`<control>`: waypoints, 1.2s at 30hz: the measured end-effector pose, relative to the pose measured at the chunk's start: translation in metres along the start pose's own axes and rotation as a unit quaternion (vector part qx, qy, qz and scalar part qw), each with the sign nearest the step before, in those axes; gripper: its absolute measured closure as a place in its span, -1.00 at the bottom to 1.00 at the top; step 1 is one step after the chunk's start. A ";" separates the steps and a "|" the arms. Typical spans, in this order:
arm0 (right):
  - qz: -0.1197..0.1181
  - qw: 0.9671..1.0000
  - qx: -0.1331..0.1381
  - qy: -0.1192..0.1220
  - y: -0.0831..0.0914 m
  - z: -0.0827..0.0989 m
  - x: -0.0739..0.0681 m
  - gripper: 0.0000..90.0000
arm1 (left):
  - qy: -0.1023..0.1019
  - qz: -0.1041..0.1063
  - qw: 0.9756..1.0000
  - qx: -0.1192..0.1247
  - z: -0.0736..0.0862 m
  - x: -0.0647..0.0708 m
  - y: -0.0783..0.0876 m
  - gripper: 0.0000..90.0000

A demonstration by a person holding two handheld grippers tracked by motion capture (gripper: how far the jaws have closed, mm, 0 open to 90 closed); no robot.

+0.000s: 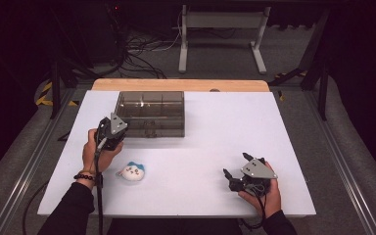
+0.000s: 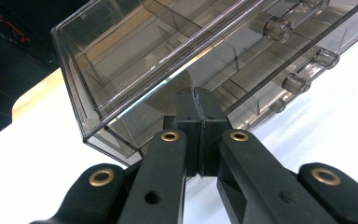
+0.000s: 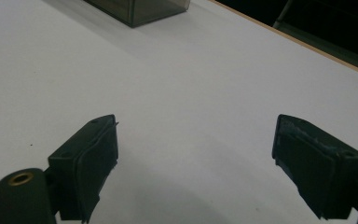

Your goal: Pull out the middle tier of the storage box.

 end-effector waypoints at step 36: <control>0.000 1.000 0.001 -0.005 0.001 0.000 0.001 -0.67 | 0.034 0.025 0.999 -0.029 0.018 -0.008 0.003 1.00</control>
Point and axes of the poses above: each handheld gripper's, and its own axes: y roughly backward along the jaws, z roughly out of its underside, x roughly to its right, the point moved 3 cm from there along -y, roughly forward along the jaws, and after that the axes turned 11 degrees about z, right-handed, at the moved point
